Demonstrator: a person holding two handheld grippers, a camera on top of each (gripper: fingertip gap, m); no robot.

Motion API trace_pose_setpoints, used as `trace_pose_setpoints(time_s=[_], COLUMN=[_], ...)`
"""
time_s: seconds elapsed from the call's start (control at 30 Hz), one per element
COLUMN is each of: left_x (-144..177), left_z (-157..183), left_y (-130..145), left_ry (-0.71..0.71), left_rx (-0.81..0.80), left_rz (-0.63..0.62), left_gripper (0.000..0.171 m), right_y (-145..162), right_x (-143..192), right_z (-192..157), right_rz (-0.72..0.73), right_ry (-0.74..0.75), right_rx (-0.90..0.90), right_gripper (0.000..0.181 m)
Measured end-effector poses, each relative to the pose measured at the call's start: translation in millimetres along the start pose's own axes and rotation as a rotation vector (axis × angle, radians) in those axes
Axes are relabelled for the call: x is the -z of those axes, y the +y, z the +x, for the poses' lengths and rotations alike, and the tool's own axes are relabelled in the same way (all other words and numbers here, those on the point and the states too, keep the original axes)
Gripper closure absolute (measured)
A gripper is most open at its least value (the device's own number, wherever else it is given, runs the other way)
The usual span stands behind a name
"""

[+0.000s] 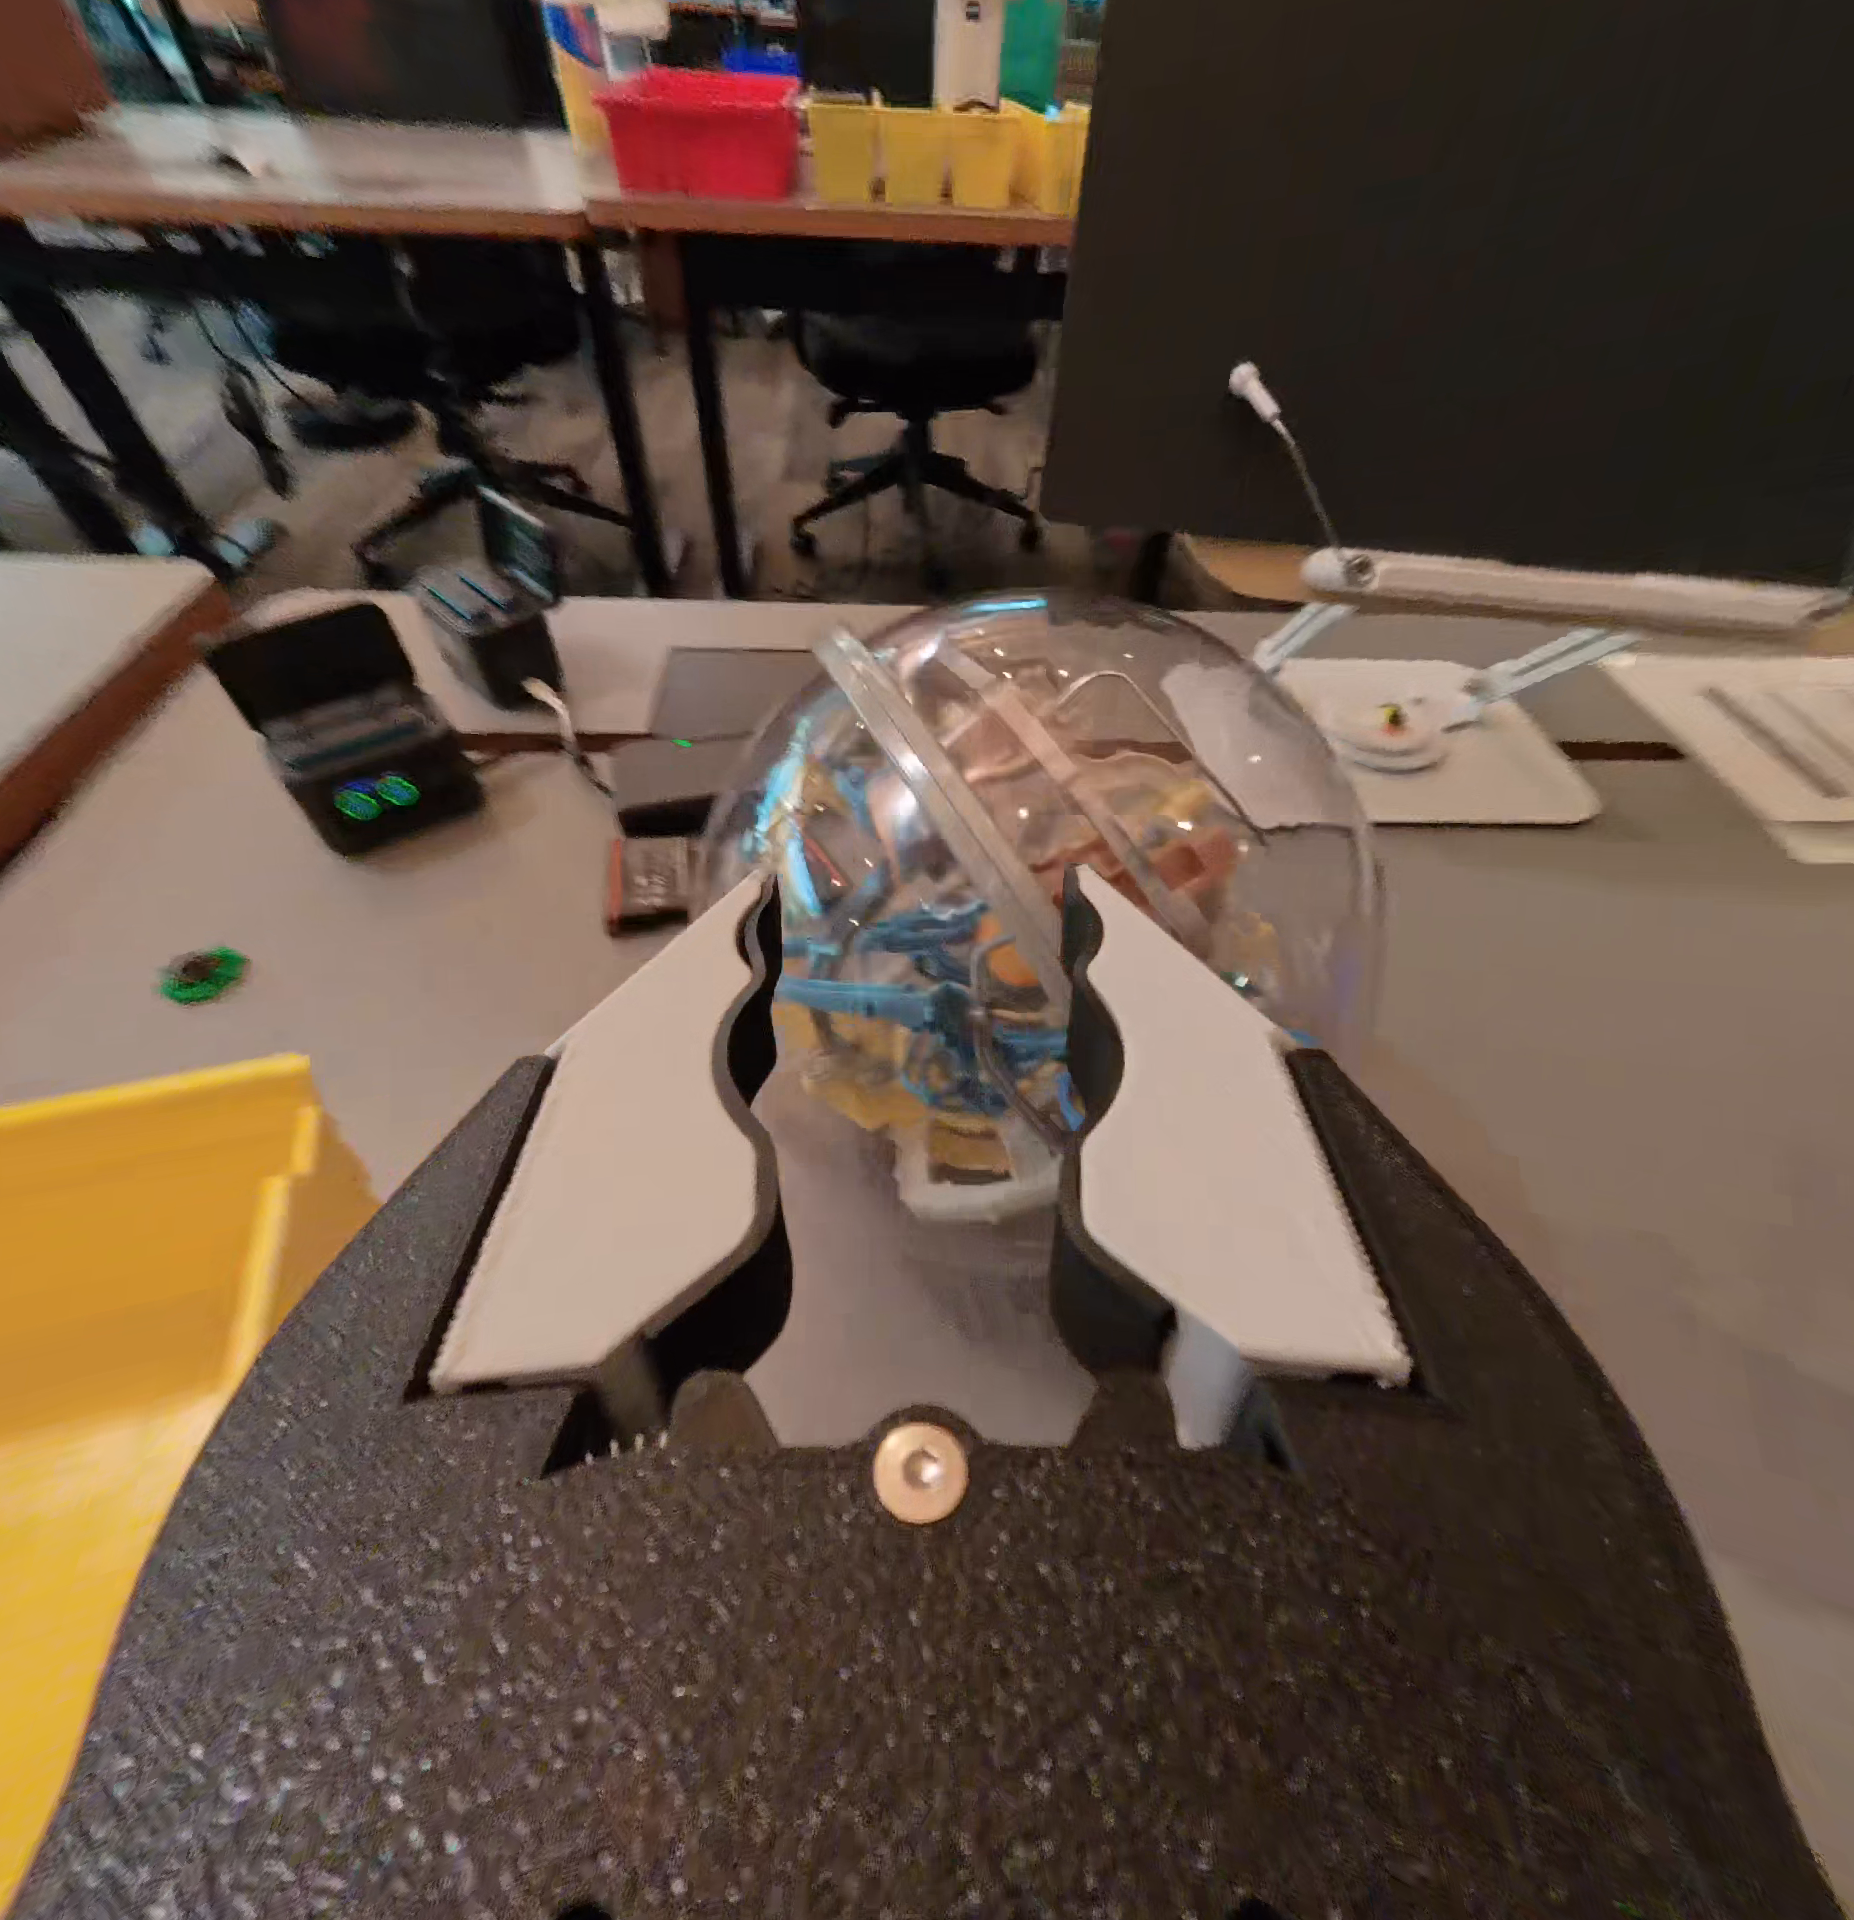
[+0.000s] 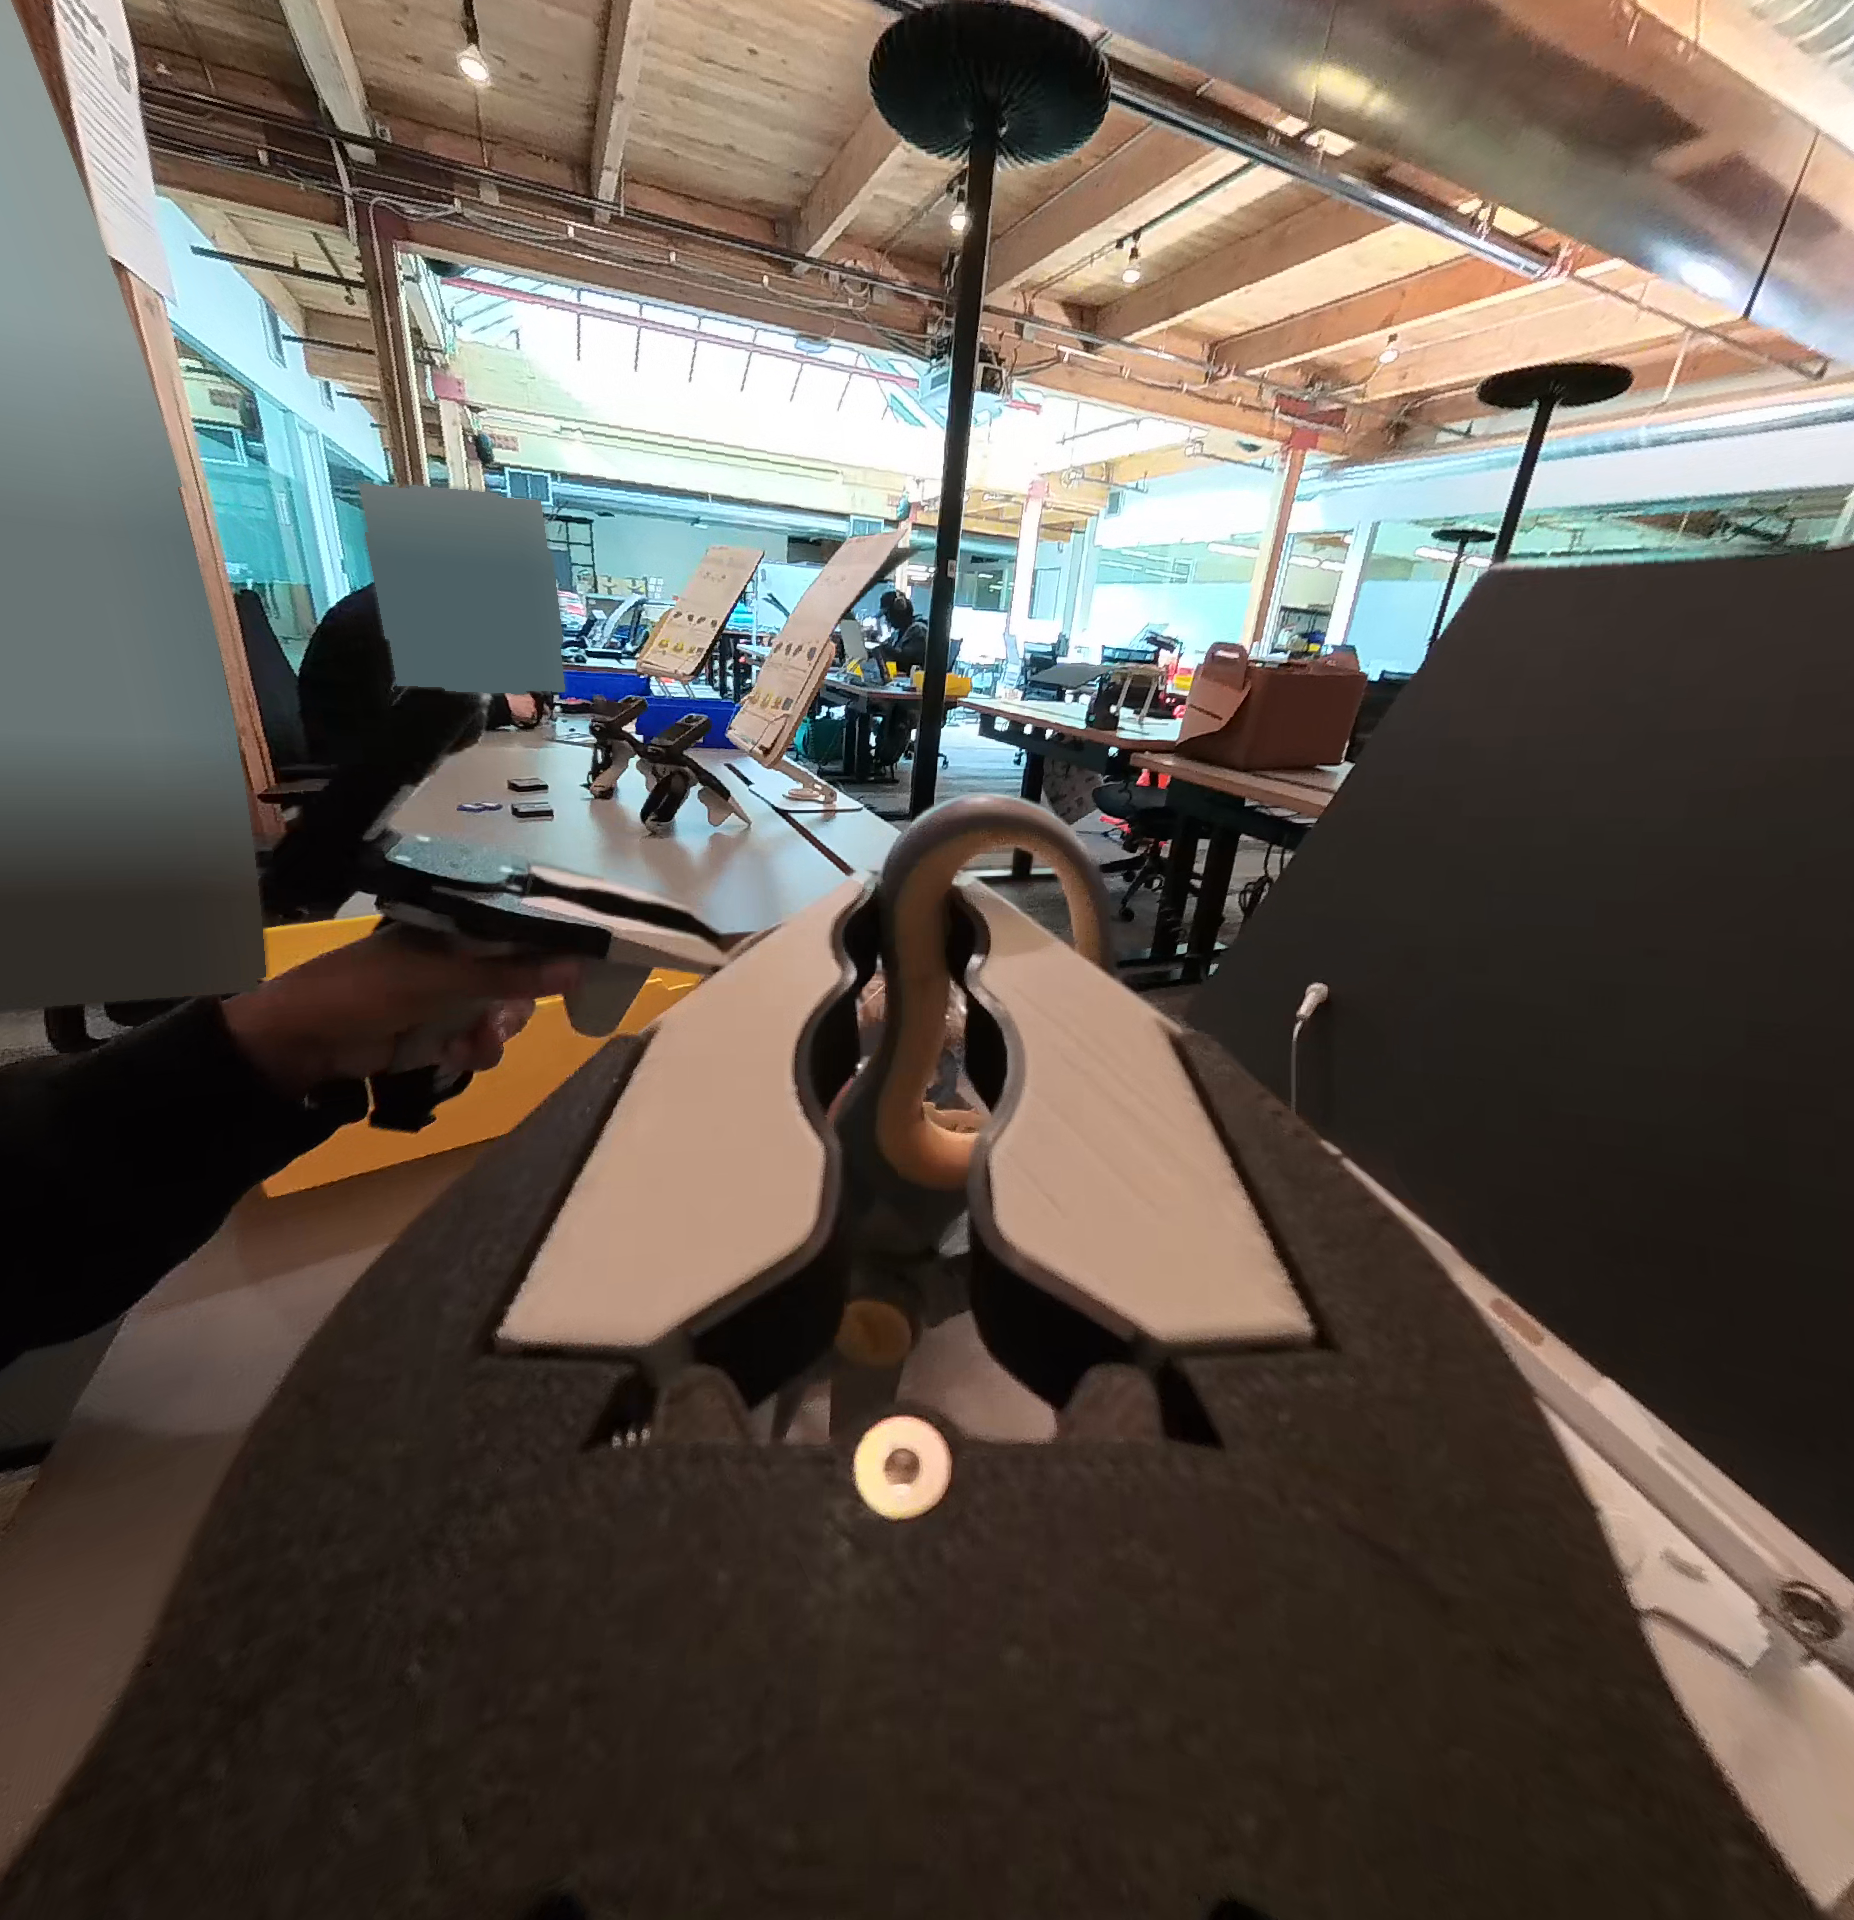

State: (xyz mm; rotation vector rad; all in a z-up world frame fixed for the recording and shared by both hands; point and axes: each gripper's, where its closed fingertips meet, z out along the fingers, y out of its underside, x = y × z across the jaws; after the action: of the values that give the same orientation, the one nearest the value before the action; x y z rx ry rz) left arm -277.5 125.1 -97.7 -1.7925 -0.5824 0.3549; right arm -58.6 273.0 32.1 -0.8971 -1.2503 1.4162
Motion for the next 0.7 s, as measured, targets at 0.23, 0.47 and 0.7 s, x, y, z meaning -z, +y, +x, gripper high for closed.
trace_pose_setpoints(time_s=[0.23,0.47,0.7], left_x=[13.0,32.9,82.9], left_z=[13.3,57.5,125.1], left_y=[8.4,21.8,28.4], left_ry=[0.15,0.378,0.804], left_rx=[0.079,0.058,0.181], left_rz=[-0.006,-0.054,-0.087], left_gripper=[0.155,0.16,0.171], right_y=[-15.8,-26.1,-48.3], right_x=[9.1,17.2,24.0], right_z=[2.5,4.6,-15.5], right_rz=[0.047,0.072,0.122], right_ry=[0.014,0.031,-0.05], right_rx=[0.003,0.011,-0.004], right_gripper=[0.17,0.17,0.17])
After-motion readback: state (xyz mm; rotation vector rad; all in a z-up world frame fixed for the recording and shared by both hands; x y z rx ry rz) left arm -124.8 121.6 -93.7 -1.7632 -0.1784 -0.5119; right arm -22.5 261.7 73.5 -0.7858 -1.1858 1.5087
